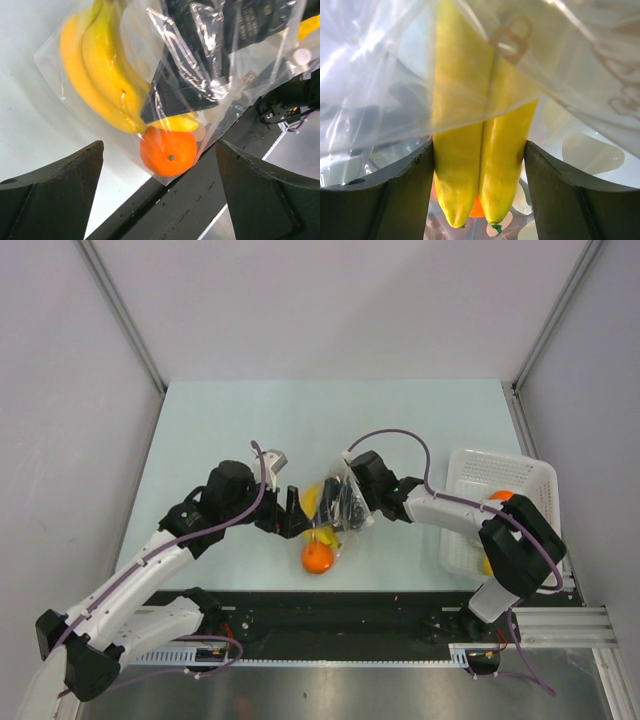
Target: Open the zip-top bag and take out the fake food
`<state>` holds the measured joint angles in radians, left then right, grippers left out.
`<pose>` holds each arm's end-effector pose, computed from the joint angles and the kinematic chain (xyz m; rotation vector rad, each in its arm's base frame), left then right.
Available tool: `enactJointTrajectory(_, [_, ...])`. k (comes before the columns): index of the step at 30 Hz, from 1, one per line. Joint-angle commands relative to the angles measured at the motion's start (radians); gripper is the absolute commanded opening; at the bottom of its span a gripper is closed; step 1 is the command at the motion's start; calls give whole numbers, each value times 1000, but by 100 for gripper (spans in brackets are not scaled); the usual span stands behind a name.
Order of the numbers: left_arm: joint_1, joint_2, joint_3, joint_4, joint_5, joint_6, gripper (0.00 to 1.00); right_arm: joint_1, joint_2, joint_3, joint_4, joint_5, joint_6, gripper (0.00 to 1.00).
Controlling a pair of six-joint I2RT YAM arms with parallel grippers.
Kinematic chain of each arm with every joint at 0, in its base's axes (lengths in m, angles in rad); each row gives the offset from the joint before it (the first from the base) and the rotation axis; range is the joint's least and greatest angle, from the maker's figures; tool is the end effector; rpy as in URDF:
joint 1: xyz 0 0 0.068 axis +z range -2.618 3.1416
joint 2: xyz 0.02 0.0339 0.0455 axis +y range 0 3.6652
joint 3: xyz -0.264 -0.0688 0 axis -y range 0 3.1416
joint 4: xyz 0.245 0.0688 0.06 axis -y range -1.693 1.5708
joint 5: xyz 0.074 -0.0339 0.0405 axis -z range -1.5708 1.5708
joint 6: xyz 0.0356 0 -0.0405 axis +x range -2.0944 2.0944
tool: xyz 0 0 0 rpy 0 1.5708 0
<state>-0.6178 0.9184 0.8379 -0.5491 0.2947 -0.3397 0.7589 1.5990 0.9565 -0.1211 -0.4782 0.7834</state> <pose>0.1539 -0.1220 0.2998 0.4902 2.2510 -0.8410 0.2324 0.2430 0.2056 -0.2395 2.6113 1.2322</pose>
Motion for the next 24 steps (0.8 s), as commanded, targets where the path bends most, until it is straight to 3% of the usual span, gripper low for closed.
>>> enactJointTrajectory(1, [26, -26, 45, 64, 81, -13, 98, 20, 30, 94, -84, 41, -58, 13])
enactJointTrajectory(3, [36, -13, 66, 90, 115, -33, 100, 39, 55, 120, -132, 73, -79, 19])
enactJointTrajectory(5, [50, 28, 110, 113, 123, -94, 99, 66, 74, 129, -164, 113, -78, 19])
enactJointTrajectory(10, [52, 155, 234, 107, 77, -211, 99, 108, 101, 188, -268, 225, -99, 10])
enactJointTrajectory(18, [53, 316, 306, 32, -54, -240, 90, 157, 90, 211, -311, 299, -114, 18])
enactJointTrajectory(24, [55, 382, 299, 90, 0, -240, 78, 164, 73, 205, -305, 306, -127, 29])
